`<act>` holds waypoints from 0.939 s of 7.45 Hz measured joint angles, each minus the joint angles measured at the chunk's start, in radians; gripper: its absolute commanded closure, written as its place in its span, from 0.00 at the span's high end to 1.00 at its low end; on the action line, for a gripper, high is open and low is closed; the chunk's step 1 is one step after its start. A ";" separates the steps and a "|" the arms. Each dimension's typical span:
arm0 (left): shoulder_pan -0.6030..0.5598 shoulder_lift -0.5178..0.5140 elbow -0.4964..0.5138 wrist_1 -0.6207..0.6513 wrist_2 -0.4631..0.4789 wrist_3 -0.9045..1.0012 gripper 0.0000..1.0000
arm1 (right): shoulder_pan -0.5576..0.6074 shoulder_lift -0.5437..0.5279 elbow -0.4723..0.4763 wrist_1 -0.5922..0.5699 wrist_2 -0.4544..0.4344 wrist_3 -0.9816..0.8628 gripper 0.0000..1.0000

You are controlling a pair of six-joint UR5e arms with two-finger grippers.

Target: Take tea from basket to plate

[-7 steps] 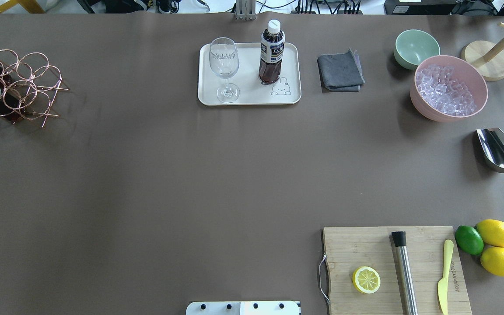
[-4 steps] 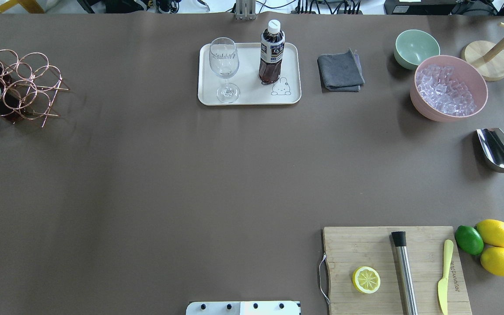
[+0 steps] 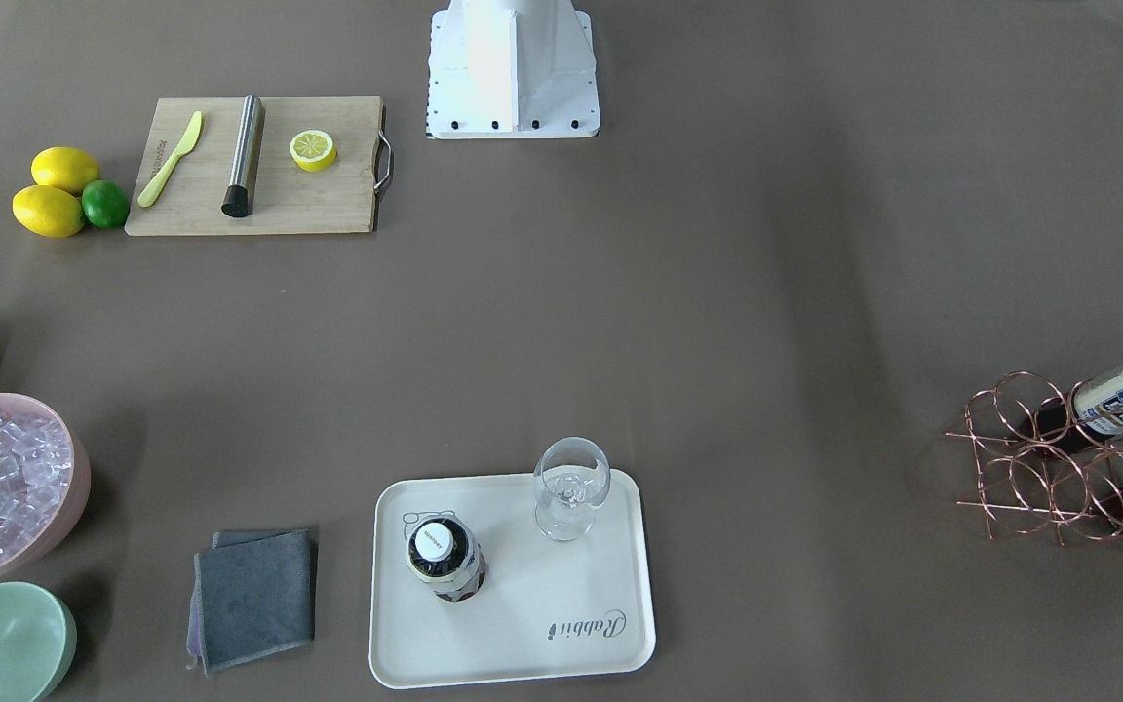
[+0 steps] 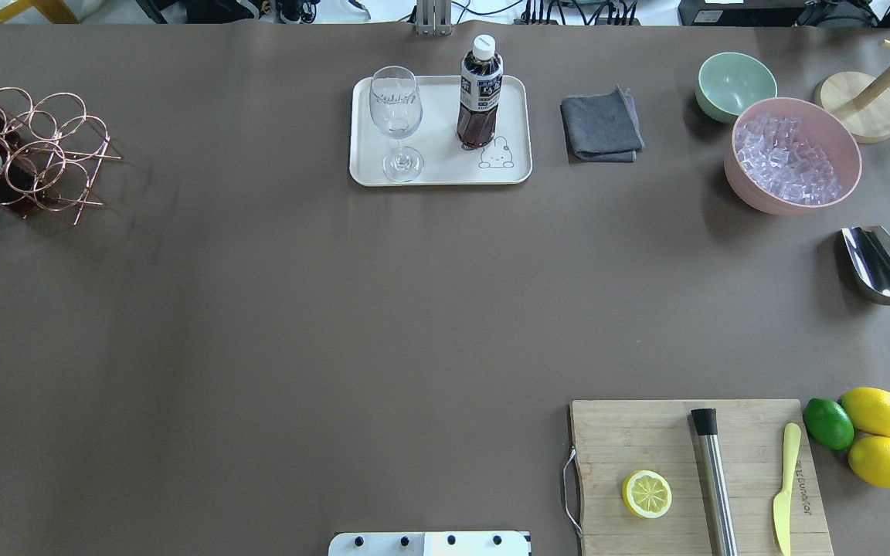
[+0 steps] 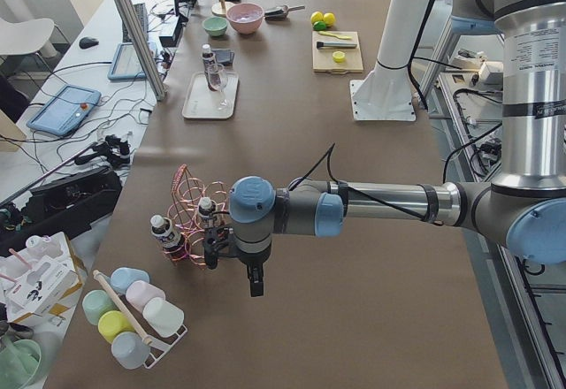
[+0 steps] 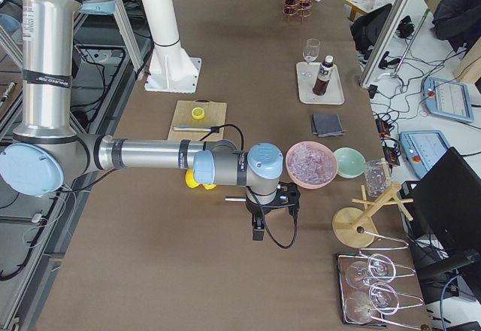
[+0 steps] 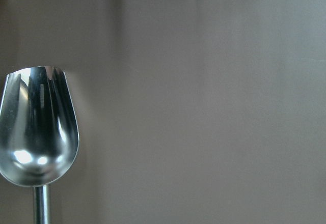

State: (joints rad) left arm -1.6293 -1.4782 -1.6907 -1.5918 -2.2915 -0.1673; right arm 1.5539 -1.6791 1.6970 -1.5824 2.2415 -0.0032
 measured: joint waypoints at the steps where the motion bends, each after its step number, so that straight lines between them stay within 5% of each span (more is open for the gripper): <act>1: 0.004 -0.003 0.000 -0.008 0.000 0.000 0.99 | 0.000 0.000 -0.004 0.001 0.002 -0.001 1.00; 7: 0.024 -0.013 0.039 -0.080 -0.097 0.100 0.99 | 0.000 0.004 -0.010 0.002 0.021 0.007 1.00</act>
State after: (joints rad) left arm -1.6049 -1.4914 -1.6521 -1.6716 -2.3883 -0.0668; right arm 1.5539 -1.6749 1.6865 -1.5806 2.2627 0.0043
